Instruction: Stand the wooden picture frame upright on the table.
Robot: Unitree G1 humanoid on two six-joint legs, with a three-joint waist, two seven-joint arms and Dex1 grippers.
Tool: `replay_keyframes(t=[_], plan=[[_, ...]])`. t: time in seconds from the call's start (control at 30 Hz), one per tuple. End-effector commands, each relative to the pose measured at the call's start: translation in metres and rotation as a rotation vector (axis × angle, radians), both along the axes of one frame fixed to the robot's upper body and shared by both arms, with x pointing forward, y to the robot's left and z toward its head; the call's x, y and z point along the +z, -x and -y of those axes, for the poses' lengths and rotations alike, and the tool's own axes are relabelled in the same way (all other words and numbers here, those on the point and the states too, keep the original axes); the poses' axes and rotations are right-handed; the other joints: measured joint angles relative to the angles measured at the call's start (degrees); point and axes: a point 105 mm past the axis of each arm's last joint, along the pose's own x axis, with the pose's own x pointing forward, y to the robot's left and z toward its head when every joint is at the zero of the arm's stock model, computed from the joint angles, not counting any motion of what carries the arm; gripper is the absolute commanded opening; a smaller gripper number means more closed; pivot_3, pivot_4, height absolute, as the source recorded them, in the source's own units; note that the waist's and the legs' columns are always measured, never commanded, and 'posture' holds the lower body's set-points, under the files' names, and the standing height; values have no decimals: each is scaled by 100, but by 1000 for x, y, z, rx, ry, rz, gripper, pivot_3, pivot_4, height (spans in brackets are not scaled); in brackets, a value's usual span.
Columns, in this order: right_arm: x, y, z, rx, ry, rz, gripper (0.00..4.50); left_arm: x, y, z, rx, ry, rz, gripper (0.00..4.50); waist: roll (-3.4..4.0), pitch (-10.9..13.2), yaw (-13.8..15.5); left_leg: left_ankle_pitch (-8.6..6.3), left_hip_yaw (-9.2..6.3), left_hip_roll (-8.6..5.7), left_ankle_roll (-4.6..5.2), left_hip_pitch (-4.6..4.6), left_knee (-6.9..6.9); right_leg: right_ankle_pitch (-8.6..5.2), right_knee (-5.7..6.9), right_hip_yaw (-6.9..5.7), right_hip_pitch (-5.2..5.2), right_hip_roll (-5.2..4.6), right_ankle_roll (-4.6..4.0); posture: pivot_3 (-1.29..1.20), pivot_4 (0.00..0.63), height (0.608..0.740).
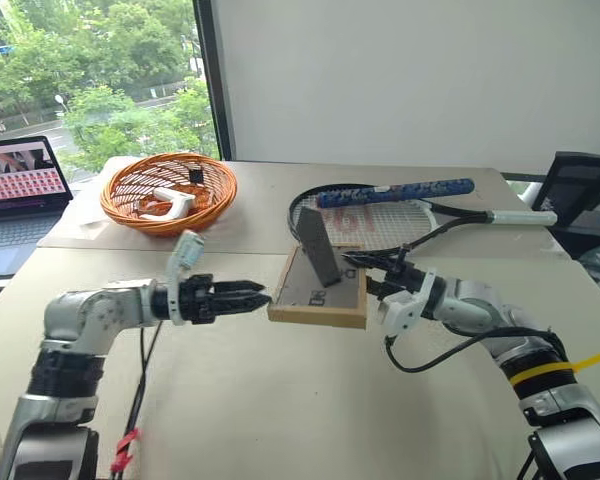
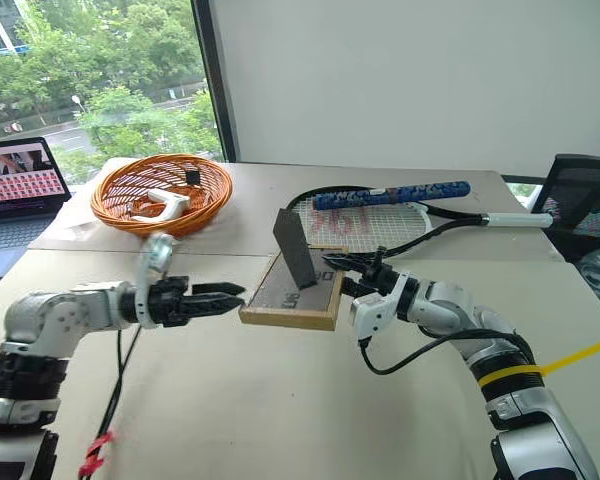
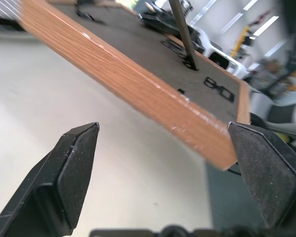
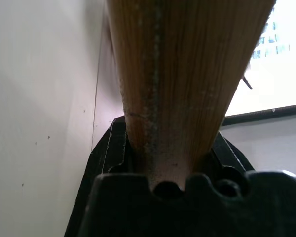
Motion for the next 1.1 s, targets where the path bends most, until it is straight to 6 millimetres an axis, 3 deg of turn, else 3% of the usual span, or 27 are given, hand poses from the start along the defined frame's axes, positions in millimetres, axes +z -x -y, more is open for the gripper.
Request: replay_keyframes(t=[0.03,0.17,0.3,0.47,0.67,0.8,1.1], plan=[[20,-15,-11,17,-230,-244,1290,11,8,-14,55,-46,126,4500,0,1,-11,0,-7,0,0,2,0,0,-1,-10,7,0,0,0,150,725],[1,-32,-31,20,-403,-668,1286,8,13,-16,117,-57,152,4500,2,2,-5,1,-19,0,2,16,5,-1,1,-25,32,0,-2,0,150,725],[-24,-34,-51,32,-433,-978,1285,4,21,-15,152,-58,161,4500,7,5,51,1,-22,0,2,13,6,-1,2,-30,29,0,-2,0,150,725],[-30,-35,-60,46,-472,-1125,1284,1,29,-18,201,-57,160,4500,10,7,54,1,-24,0,2,9,5,-3,4,-34,22,0,-5,0,150,725],[-62,-39,-59,-21,-454,-1366,1283,-5,36,-22,247,-60,146,4500,11,8,38,0,-24,0,2,10,2,-5,5,-34,19,0,-8,0,150,725],[-70,-37,-61,-28,-457,-1475,1283,-6,35,-21,255,-61,146,4500,11,7,37,0,-24,0,1,12,3,-5,6,-35,21,0,-8,0,150,725],[-75,-33,-63,-25,-414,-1546,1279,-8,32,-21,268,-53,146,4500,11,7,15,0,-24,0,1,12,-3,-8,5,-36,19,0,-11,0,150,725]])
